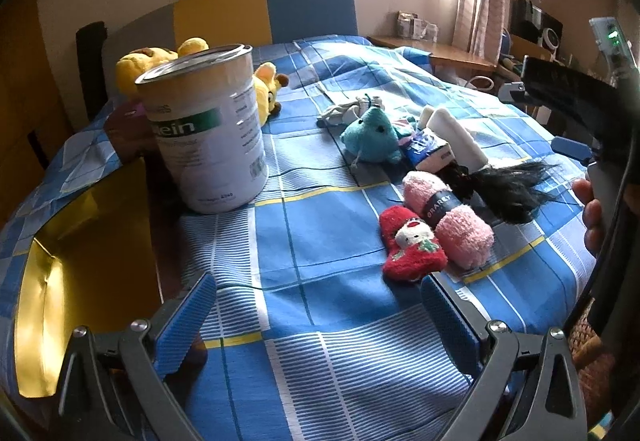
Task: Organize soft objects
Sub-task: 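Grasp the red sock with the left tool while the right tool grasps the pink dishcloth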
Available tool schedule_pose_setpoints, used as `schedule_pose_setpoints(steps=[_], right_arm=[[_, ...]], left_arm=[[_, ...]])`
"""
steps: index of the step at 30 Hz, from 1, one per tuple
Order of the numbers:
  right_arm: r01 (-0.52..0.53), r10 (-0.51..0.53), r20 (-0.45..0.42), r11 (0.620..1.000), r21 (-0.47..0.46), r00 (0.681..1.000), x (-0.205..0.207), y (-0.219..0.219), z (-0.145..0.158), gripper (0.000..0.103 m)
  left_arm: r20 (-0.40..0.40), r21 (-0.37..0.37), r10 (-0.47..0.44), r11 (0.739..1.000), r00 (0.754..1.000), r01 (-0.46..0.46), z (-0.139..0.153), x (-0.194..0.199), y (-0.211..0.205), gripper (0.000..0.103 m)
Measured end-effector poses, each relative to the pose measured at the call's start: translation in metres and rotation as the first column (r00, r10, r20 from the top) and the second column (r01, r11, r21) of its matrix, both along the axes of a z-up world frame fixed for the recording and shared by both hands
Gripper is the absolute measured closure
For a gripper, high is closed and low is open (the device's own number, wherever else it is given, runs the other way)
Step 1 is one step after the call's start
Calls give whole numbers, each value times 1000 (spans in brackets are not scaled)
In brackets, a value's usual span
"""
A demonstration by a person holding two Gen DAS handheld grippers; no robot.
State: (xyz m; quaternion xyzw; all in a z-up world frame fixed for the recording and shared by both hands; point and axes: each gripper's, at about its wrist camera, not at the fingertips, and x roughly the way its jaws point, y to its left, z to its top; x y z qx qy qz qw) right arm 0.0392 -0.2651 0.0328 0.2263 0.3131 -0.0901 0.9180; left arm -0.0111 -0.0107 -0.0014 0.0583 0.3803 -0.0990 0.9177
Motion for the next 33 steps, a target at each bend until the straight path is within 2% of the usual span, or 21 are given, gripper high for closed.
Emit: schedule_pose_setpoints(steps=[9, 10, 13, 16, 17, 19, 25, 27, 29, 30, 33], right_arm=[[-10, 10, -3, 1000, 27, 1000, 1, -1, -1, 2], [-11, 11, -3, 999, 30, 1000, 1, -1, -2, 2], [-16, 16, -9, 999, 32, 1000, 2, -1, -2, 2], [-21, 21, -15, 999, 34, 1000, 4, 0, -3, 2], [-23, 24, -15, 999, 36, 1000, 4, 0, -4, 2], [-24, 25, -18, 999, 38, 1000, 5, 0, -4, 2], [-37, 39, -30, 998, 43, 999, 7, 2, -7, 2], [-44, 45, -38, 998, 45, 998, 9, 2, -8, 2], [-53, 55, -46, 998, 45, 997, 11, 4, -9, 2], [-61, 63, -49, 997, 45, 997, 11, 5, -10, 2], [-91, 93, -56, 995, 44, 994, 14, 10, -11, 5]], left_arm=[[-58, -22, -40, 999, 997, 39, -8, 13, -9, 1], [-72, -33, -50, 998, 996, 48, -9, 17, -11, 4], [-128, -84, -86, 994, 988, 75, -14, 34, -18, 23], [-178, -136, -106, 987, 978, 82, -18, 50, -24, 26], [-190, -148, -113, 985, 975, 85, -19, 54, -27, 33], [-218, -166, -131, 981, 967, 96, -23, 64, -34, 42], [-298, -196, -156, 976, 942, 99, -38, 85, -57, 43], [-319, -183, -150, 979, 936, 95, -45, 89, -64, 50], [-362, -178, -161, 979, 918, 102, -58, 92, -68, 72], [-371, -202, -171, 974, 913, 101, -63, 92, -65, 72], [-315, -211, -194, 969, 929, 131, -60, 81, -58, 79]])
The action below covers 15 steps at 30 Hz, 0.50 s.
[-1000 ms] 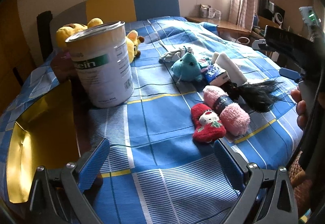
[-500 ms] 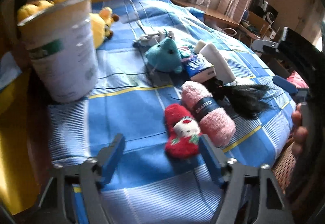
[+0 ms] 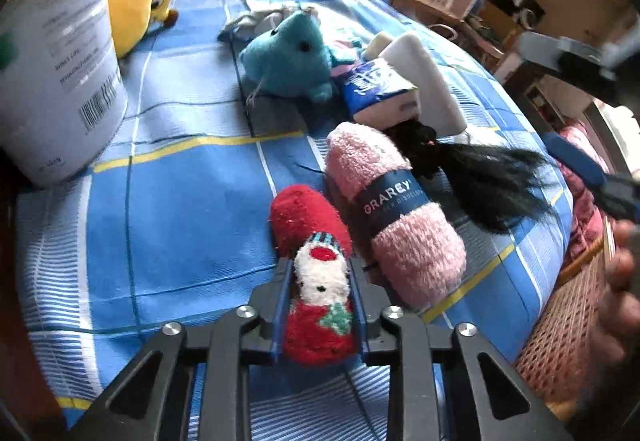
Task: Organize soft objects
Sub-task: 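Grasp the red sock with the left tool while the right tool grasps the pink dishcloth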
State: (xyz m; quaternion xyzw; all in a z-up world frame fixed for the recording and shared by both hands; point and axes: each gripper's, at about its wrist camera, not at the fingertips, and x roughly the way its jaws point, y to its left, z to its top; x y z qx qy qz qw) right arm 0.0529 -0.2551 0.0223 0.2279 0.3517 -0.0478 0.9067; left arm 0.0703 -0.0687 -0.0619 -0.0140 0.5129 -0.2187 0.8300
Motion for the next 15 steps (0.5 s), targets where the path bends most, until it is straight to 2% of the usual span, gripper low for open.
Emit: schedule_pose_setpoints(steps=[4, 6, 9, 12, 13, 15], right_arm=[[-107, 107, -37, 994, -1, 994, 8, 17, -5, 18], [-188, 186, -119, 982, -9, 975, 18, 32, -16, 21], [-281, 258, -278, 959, -42, 925, 33, 55, -39, 24], [-327, 257, -404, 938, -115, 878, 40, 70, -59, 25], [-339, 252, -435, 932, -133, 865, 41, 73, -65, 28], [-365, 255, -470, 918, -158, 845, 43, 79, -72, 54]], left_arm=[[69, -10, -2, 1000, 998, 3, -1, -17, 14, 79], [89, -9, 0, 1000, 996, 1, -2, -23, 19, 79], [93, -4, 11, 1000, 996, -11, 2, -29, 23, 80], [95, -3, 7, 1000, 995, -7, 2, -29, 27, 81], [93, -4, 9, 1000, 996, -8, 2, -31, 29, 81], [87, -3, 11, 1000, 996, -11, 3, -31, 31, 81]])
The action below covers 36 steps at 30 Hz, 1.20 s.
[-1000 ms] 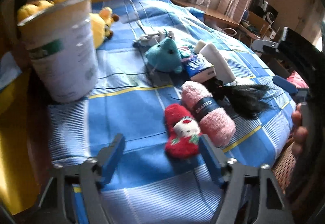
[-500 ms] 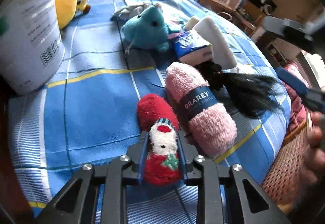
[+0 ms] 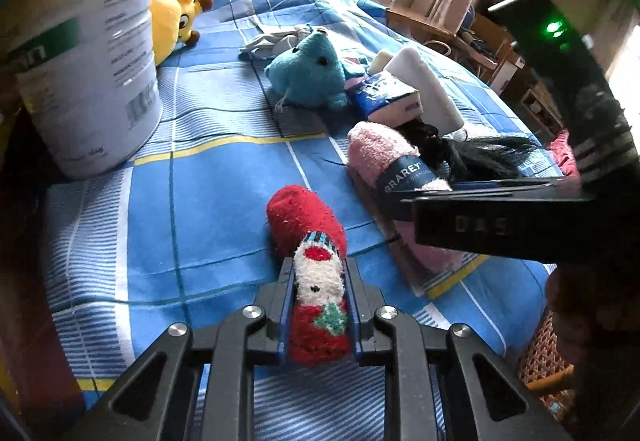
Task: Organize soft objects
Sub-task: 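Grasp the red sock with the left tool while the right tool grasps the pink dishcloth, then carry both items to the gold tray and open both tools to release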
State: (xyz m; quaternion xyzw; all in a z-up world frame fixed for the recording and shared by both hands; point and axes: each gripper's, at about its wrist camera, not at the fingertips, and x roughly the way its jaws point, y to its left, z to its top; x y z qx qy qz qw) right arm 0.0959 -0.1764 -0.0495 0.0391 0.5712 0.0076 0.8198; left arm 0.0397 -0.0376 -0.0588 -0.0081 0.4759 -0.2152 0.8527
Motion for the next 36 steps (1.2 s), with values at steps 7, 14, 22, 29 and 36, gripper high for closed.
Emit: schedule_pose_setpoints(steps=[7, 14, 22, 29, 36], right_arm=[[-36, 35, -45, 999, -30, 998, 1, 8, -10, 59], [-39, 37, -44, 998, -44, 998, 0, 15, -16, 58], [-46, 43, -40, 997, -59, 998, 2, 26, -27, 58], [-57, 54, -35, 995, -77, 998, -4, 30, -26, 58], [-77, 75, -22, 991, -108, 997, -10, 42, -26, 58]], left_arm=[[5, 0, -7, 1000, 1000, 7, 3, -5, 8, 84], [28, -43, 14, 999, 1000, -13, 18, -20, 30, 85], [85, -120, 134, 985, 987, -123, 59, -33, 81, 85], [41, -163, 334, 932, 942, -324, 72, -18, 156, 85], [-54, -97, 479, 871, 876, -482, 51, 23, 226, 85]])
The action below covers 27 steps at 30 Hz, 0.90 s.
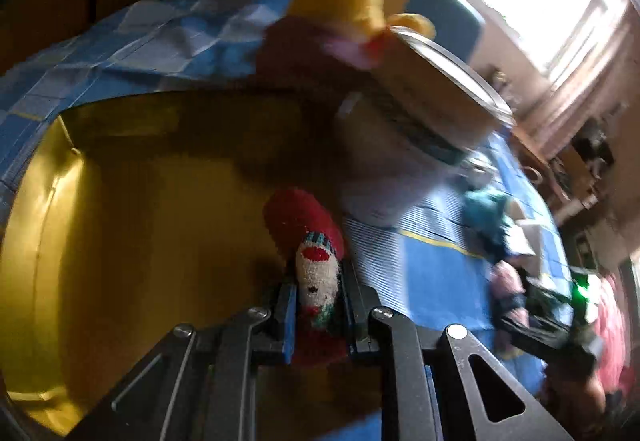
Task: Organize soft objects
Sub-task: 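Carry both items to the gold tray and open both tools to release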
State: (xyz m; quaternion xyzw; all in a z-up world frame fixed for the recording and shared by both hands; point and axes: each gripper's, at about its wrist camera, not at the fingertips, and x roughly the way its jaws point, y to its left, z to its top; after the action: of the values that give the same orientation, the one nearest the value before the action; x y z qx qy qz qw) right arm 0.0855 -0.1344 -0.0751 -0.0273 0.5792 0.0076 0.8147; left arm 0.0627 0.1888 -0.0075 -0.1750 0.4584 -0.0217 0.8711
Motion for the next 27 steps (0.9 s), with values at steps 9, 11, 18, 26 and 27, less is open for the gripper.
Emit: schedule_pose_setpoints(steps=[9, 11, 18, 26, 27], right_arm=[[-34, 35, 36, 999, -31, 999, -11, 13, 10, 68], [-60, 60, 62, 998, -3, 996, -15, 18, 18, 69], [-123, 117, 119, 991, 44, 986, -22, 30, 52, 69], [-143, 103, 197, 969, 200, 975, 19, 34, 108, 69], [-140, 99, 207, 971, 194, 973, 29, 37, 113, 69]], left_arm=[[-95, 111, 99, 990, 991, -89, -32, 58, 45, 81], [-89, 113, 103, 989, 991, -92, -38, 63, 52, 76], [-96, 39, 121, 992, 988, -118, -37, 54, 61, 58], [-18, 47, 155, 987, 988, -154, -11, 14, 62, 43], [-1, 58, 156, 986, 988, -156, -8, 7, 61, 42]])
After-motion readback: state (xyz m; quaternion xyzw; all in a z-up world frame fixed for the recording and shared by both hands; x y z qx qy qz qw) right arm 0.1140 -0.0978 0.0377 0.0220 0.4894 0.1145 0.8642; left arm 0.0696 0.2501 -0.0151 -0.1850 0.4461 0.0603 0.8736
